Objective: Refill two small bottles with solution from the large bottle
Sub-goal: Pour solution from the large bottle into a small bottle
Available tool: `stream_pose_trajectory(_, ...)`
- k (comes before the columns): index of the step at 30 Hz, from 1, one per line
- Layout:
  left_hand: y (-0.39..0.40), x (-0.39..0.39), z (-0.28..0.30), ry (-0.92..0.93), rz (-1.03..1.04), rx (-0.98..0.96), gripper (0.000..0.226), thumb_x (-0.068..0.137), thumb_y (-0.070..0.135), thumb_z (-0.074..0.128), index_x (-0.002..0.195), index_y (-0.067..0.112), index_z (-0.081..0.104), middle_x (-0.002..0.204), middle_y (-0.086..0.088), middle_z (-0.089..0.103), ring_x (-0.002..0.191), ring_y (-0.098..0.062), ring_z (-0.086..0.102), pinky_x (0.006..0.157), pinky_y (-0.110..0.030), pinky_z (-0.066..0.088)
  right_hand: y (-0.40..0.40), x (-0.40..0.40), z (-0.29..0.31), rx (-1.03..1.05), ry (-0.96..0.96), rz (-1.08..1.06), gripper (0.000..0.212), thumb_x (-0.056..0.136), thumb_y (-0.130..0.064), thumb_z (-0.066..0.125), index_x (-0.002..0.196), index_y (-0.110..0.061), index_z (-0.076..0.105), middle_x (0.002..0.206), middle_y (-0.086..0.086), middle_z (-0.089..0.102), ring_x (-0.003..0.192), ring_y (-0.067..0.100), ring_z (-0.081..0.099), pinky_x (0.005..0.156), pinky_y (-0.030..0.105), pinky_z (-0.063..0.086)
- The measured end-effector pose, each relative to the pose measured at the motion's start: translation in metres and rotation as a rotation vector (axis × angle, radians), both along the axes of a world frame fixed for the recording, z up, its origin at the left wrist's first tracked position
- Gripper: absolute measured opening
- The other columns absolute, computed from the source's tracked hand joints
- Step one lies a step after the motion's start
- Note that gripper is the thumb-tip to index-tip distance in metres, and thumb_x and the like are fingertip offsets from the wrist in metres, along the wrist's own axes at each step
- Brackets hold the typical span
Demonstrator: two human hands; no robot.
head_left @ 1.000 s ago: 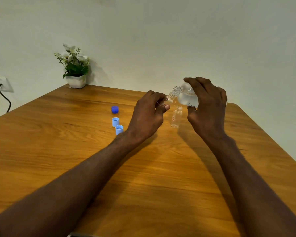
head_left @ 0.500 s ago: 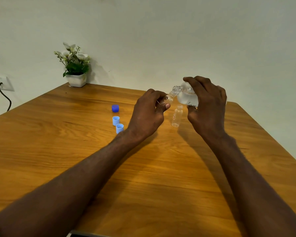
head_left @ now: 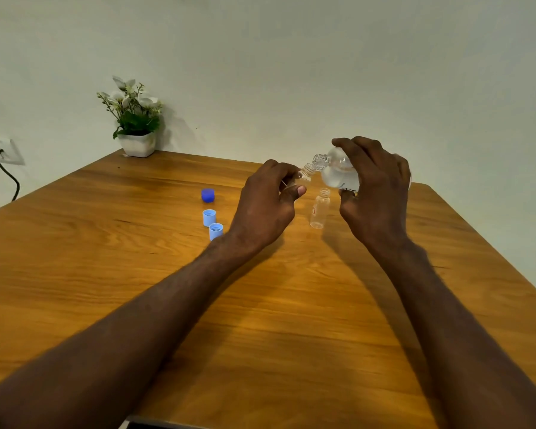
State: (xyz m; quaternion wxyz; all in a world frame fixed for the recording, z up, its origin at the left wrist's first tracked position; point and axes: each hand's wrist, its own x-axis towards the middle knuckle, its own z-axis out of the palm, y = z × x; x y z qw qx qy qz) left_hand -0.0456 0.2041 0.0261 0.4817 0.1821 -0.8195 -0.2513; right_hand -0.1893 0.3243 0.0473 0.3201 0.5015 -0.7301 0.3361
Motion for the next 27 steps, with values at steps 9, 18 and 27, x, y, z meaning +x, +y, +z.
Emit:
stream_pose_trajectory(9, -0.0005, -0.0003, -0.0006, -0.008, 0.006, -0.006, 0.023, 0.096, 0.018, 0.071, 0.117, 0.008, 0.07, 0.106, -0.006, 0.069, 0.094, -0.019, 0.063, 0.082, -0.042, 0.055, -0.0006, -0.0006, -0.0002, 0.002, 0.01, -0.008, 0.082, 0.071, -0.001, 0.073, 0.147, -0.027, 0.054, 0.145, -0.001, 0.056, 0.132, 0.024, 0.054, 0.113, 0.05, 0.035)
stream_pose_trajectory(18, -0.0006, -0.0006, -0.0002, -0.022, 0.013, -0.01, 0.024, 0.096, 0.017, 0.071, 0.118, 0.008, 0.07, 0.106, -0.006, 0.068, 0.094, -0.018, 0.062, 0.082, -0.039, 0.054, -0.0006, 0.0, -0.0004, 0.004, 0.009, -0.002, 0.084, 0.07, 0.0, 0.074, 0.147, -0.026, 0.053, 0.145, 0.0, 0.056, 0.133, 0.025, 0.053, 0.114, 0.05, 0.034)
stream_pose_trajectory(27, -0.0022, -0.0015, -0.0011, -0.019, 0.018, -0.009, 0.021, 0.095, 0.017, 0.071, 0.115, 0.009, 0.071, 0.105, -0.005, 0.068, 0.093, -0.017, 0.062, 0.081, -0.04, 0.054, -0.0009, -0.0004, -0.001, 0.004, 0.015, -0.007, 0.086, 0.069, 0.0, 0.075, 0.147, -0.027, 0.053, 0.145, 0.0, 0.056, 0.133, 0.025, 0.053, 0.114, 0.05, 0.034)
